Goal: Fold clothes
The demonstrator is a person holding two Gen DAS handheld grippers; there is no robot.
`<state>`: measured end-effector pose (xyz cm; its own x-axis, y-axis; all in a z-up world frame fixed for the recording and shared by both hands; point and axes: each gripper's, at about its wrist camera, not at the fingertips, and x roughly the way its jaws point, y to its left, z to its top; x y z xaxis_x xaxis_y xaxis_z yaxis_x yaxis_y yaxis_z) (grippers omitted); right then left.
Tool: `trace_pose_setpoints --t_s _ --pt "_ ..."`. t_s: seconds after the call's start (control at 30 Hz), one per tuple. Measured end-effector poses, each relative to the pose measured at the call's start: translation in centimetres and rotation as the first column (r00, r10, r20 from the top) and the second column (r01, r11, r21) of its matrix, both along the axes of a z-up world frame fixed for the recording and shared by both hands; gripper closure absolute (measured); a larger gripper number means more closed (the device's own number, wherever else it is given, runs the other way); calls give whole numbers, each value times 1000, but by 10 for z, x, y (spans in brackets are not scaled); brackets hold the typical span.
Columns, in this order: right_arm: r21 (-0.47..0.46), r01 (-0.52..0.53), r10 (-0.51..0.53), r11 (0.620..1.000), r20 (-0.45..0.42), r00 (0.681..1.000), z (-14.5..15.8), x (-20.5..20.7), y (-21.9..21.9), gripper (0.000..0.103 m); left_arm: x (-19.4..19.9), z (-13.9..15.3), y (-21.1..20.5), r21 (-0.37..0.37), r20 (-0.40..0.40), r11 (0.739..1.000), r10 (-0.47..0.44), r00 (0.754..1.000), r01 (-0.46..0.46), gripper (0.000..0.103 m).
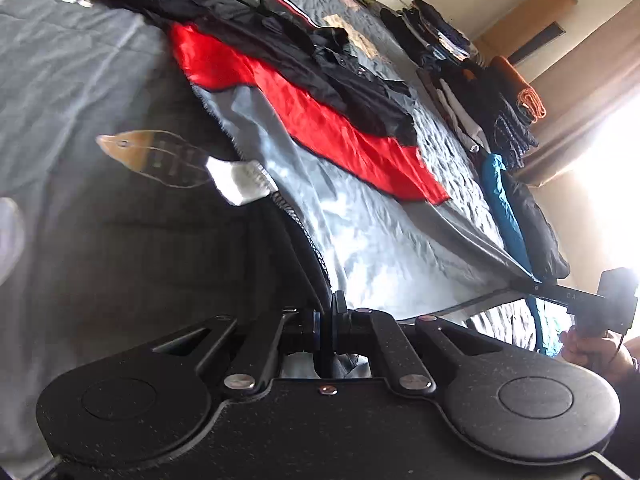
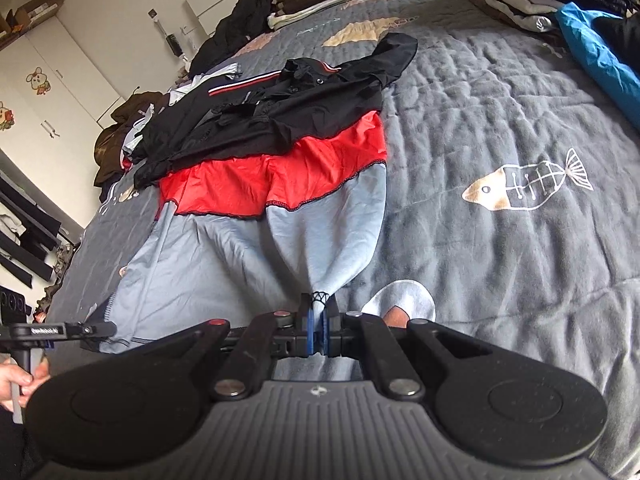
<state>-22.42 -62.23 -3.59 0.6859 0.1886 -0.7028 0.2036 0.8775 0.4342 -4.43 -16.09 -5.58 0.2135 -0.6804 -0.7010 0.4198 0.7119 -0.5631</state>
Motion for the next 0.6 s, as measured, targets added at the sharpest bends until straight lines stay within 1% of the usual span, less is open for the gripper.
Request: trace_pose_setpoints --t_s 0.07,0.13,0.17,0.23,0.27,0.3,0.33,0.4,0.43,0.47,0.5,0.6 --pt "-14 -25 25 1000 -3 1000 7 -4 1 99 -3 5 11 54 -26 999 0 1000 1 98" --pt "-25 -52 52 998 -21 998 8 -7 3 99 -8 -7 16 144 -53 990 1 999 7 98" --pt "-28 -67 66 997 -38 997 5 -7 4 99 -9 -16 17 212 -63 977 14 998 -1 98" --pt "-49 -98 94 994 -85 992 -1 -8 8 99 -10 -35 17 310 -93 951 32 995 -2 96" --pt "-75 -117 107 990 -122 987 -7 -6 12 98 -10 -44 18 356 -108 934 42 993 -1 94" --pt "-113 -128 108 985 -162 981 -14 -4 16 97 -11 -46 20 354 -111 935 50 993 -7 93" --pt "-146 -132 102 980 -198 975 -20 -3 19 96 -12 -43 24 343 -96 939 50 994 -14 90" --pt "-194 -143 98 970 -226 969 -23 -5 22 95 -14 -28 26 350 -31 936 47 998 -34 73" --pt "-216 -139 89 966 -229 969 -21 -6 20 93 -14 -17 27 352 19 935 47 999 -51 53" --pt "-236 -130 75 963 -228 971 -18 -8 17 91 -15 -5 27 352 68 934 46 997 -67 42" --pt "-257 -120 61 959 -226 972 -14 -10 14 88 -15 6 27 351 117 932 46 992 -84 42" --pt "-306 -95 36 947 -193 981 6 -18 2 79 -15 40 15 295 256 946 55 965 -133 41"
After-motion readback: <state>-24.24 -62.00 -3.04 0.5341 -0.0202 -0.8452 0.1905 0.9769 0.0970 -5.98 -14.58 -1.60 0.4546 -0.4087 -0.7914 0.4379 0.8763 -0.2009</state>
